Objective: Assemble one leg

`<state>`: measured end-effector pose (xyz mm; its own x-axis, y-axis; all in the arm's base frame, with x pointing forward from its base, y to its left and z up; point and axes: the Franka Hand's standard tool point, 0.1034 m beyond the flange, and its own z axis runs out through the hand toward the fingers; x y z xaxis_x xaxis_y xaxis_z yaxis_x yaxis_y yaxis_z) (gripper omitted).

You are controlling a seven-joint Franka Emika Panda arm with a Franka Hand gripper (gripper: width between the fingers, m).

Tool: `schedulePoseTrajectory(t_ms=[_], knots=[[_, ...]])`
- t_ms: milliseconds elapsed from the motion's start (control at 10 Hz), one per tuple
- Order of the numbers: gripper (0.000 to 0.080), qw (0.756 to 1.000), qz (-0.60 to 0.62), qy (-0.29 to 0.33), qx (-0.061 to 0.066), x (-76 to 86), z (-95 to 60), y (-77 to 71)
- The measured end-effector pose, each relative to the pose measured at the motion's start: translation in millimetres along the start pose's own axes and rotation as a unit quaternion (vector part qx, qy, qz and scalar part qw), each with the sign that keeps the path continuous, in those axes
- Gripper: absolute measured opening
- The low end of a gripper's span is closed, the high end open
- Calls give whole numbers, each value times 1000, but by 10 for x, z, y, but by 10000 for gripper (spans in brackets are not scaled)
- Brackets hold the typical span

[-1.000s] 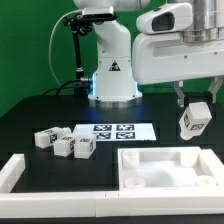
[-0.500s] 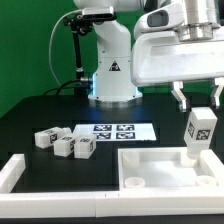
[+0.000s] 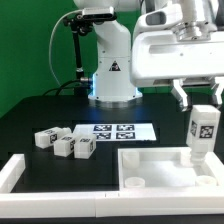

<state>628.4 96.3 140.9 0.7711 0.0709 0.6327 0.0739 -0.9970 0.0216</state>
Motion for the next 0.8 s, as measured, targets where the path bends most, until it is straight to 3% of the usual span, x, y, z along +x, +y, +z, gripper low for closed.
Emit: schedulePoseTrajectory(t_ms=[200,600,800], knots=[[278,1000,-1,-1,0,-13,13,-6],[278,1000,-5,-18,5,-255,167,-137],[278,1000,-6,-16,6,-245,189,-168]])
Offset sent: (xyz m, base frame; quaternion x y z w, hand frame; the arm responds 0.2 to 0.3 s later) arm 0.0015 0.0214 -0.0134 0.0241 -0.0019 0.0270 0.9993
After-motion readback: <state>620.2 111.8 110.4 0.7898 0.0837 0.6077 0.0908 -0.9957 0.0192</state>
